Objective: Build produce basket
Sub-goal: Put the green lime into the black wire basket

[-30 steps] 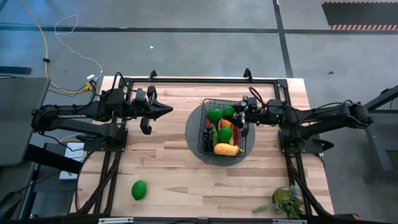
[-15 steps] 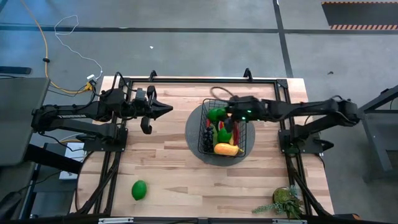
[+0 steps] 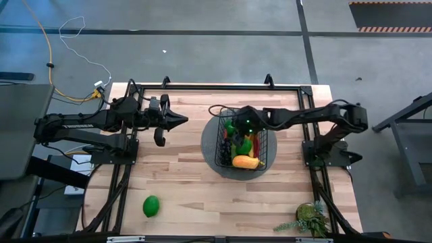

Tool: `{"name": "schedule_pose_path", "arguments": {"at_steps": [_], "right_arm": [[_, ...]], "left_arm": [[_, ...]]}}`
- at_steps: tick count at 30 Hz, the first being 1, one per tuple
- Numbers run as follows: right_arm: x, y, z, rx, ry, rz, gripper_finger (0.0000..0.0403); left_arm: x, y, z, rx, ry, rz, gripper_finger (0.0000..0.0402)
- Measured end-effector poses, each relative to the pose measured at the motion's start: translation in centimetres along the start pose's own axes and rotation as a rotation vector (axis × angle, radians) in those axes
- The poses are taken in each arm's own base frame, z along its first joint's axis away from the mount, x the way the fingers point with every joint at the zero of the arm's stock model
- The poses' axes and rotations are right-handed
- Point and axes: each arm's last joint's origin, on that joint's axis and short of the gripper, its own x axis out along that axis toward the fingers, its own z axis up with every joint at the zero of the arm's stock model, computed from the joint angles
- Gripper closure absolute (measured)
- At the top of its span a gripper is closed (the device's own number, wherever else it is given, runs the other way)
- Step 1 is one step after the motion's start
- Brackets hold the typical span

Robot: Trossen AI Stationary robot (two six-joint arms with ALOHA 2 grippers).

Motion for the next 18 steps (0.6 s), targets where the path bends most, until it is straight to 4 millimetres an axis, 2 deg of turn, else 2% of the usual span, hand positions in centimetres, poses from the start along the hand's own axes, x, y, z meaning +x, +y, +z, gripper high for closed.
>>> {"name": "schedule_pose_path", "arguments": {"at_steps": [5, 12, 15, 18], "right_arm": [[1.0, -0.4, -0.6, 0.006, 0.057, -0.005, 0.0162], [0.9, -1.3, -0.2, 0.02, 0.039, -0.047, 0.0105], [0.4, -1.8, 0.0, 0.037, 0.041, -0.043, 0.0095], [-1.2, -1.9, 0.4, 0.053, 0.034, -0.002, 0.0094]], "left_arm": [[0.0, 0.0, 0.0, 0.0, 0.0, 0.0, 0.0402], [0.0, 0.0, 0.0, 0.0, 0.003, 0.001, 0.0401], [0.0, 0.0, 0.0, 0.0, 0.003, 0.0, 0.0402], [0.0, 0.0, 0.0, 0.0, 0.003, 0.0, 0.0401]]}}
